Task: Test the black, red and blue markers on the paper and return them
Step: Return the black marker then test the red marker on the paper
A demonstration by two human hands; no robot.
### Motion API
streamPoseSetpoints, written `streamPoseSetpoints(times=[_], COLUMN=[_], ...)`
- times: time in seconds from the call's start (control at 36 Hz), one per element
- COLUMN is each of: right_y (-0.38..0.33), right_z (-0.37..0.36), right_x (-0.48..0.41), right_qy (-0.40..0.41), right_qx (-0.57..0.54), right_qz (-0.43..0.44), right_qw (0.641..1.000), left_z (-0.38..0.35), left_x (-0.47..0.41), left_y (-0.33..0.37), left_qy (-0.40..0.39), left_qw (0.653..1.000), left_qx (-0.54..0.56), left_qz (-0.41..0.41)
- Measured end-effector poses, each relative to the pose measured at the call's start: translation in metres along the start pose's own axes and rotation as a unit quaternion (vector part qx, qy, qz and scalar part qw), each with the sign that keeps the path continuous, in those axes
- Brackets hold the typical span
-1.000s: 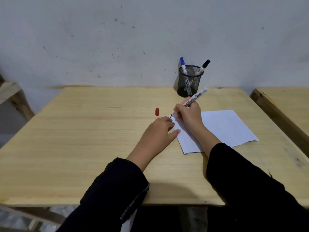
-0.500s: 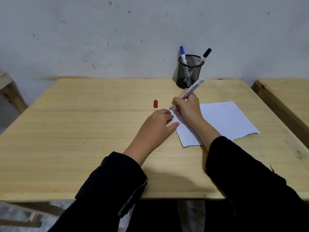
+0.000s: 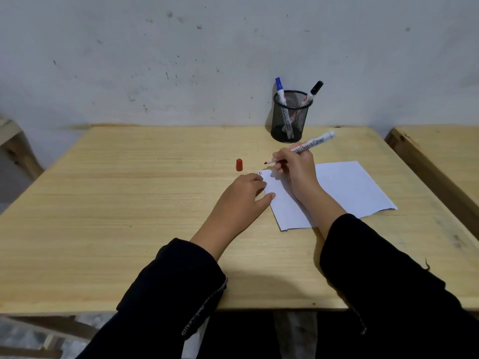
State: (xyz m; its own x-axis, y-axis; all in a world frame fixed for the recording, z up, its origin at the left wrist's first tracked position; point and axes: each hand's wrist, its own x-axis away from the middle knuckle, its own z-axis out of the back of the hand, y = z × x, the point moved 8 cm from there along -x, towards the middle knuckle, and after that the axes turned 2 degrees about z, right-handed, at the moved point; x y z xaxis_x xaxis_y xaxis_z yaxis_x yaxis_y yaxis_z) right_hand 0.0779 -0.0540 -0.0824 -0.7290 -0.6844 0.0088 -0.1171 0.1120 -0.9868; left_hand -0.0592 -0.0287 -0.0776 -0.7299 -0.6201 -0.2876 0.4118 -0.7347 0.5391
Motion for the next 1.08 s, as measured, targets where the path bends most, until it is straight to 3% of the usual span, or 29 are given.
streamPoseSetpoints(times=[0.17, 0.25, 0.36, 0.56, 0.64, 0.78, 0.86, 1.0, 1.08], right_y=[-0.017, -0.033, -0.052, -0.069, -0.071, -0.072, -0.071, -0.073, -0.075], right_z=[0.007, 0.015, 0.03, 0.047, 0.051, 0.054, 0.052, 0.048, 0.049], right_x=[0.008, 0.011, 0.016, 0.027, 0.033, 0.041, 0.045, 0.048, 0.048], right_qy=[-0.032, -0.044, -0.059, -0.068, -0.07, -0.067, -0.065, -0.067, -0.061], right_qx=[-0.056, -0.046, -0.057, -0.086, -0.089, -0.111, -0.125, -0.146, -0.151], right_qz=[0.017, 0.038, 0.063, 0.077, 0.078, 0.075, 0.068, 0.079, 0.084], right_qw=[0.998, 0.997, 0.995, 0.991, 0.99, 0.989, 0.988, 0.984, 0.983], left_z=[0.001, 0.012, 0.036, 0.037, 0.036, 0.036, 0.022, 0.01, 0.009], left_x=[-0.003, -0.008, -0.02, -0.041, -0.041, -0.031, -0.03, -0.029, -0.031], left_y=[-0.002, -0.002, -0.01, -0.027, -0.029, -0.013, 0.001, 0.017, 0.024], left_qy=[-0.034, -0.003, 0.086, 0.056, 0.067, 0.121, 0.079, 0.054, 0.052], left_qw=[0.999, 1.0, 0.994, 0.99, 0.986, 0.905, 0.818, 0.706, 0.674], left_qx=[-0.002, 0.003, 0.028, -0.031, 0.027, 0.337, 0.513, 0.662, 0.697], left_qz=[-0.004, -0.008, 0.053, 0.127, 0.153, 0.227, 0.248, 0.245, 0.24])
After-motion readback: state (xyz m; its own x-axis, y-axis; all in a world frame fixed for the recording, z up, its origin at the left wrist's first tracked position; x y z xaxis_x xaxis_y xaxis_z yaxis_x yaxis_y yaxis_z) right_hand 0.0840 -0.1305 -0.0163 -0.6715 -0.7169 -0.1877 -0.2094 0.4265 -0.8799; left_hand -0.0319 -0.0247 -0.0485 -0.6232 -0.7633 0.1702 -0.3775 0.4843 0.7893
